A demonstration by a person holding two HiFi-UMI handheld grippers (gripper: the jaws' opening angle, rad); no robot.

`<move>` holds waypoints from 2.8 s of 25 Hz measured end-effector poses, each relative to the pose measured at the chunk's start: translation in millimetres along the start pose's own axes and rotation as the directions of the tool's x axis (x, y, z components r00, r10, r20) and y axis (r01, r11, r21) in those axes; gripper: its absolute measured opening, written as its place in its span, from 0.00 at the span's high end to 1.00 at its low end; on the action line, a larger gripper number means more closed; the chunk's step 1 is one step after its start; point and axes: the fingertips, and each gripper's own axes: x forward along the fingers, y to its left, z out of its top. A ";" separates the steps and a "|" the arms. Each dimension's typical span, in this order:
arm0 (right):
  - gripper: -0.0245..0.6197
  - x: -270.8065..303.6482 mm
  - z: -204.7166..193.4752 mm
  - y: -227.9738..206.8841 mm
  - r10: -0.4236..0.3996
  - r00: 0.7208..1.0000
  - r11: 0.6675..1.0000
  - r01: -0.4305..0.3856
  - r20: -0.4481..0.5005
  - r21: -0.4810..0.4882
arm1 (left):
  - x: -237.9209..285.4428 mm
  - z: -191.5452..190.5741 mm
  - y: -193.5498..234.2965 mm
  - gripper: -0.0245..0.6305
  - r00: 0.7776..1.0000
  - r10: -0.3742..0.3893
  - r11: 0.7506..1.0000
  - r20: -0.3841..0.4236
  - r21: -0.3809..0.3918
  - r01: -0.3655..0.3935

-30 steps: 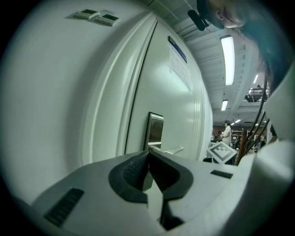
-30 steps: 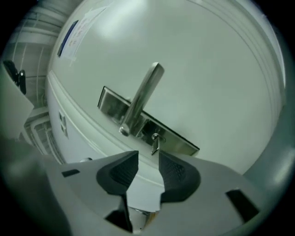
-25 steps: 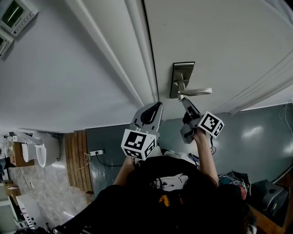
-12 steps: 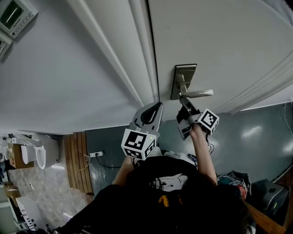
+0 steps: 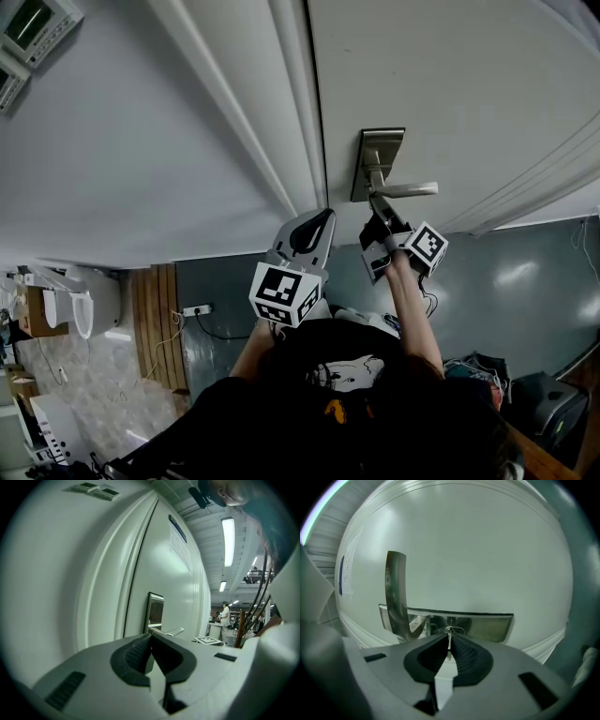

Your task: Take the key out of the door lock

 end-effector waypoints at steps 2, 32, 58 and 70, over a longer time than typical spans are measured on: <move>0.93 -0.5 -0.2 0.4 -0.004 1.000 1.000 0.004 0.011 0.014 | -0.6 0.1 -2.9 0.95 1.000 0.000 1.000 -0.001 0.004 0.000; 0.93 -66.1 -11.5 3.1 0.008 0.985 1.000 -0.006 -0.171 0.011 | -14.4 -21.0 -40.7 0.95 0.986 0.166 0.986 -0.027 -0.007 -0.167; 0.93 -91.8 -77.8 20.0 -0.021 0.971 0.992 -0.011 -0.238 -0.130 | -99.0 -43.9 -31.7 0.95 0.970 0.235 0.972 -0.066 0.001 -0.235; 0.93 -153.7 -158.5 48.6 -0.030 0.980 0.967 -0.021 -0.196 -0.253 | -184.5 -54.1 -40.5 0.95 0.988 0.155 0.988 -0.022 -0.021 -0.155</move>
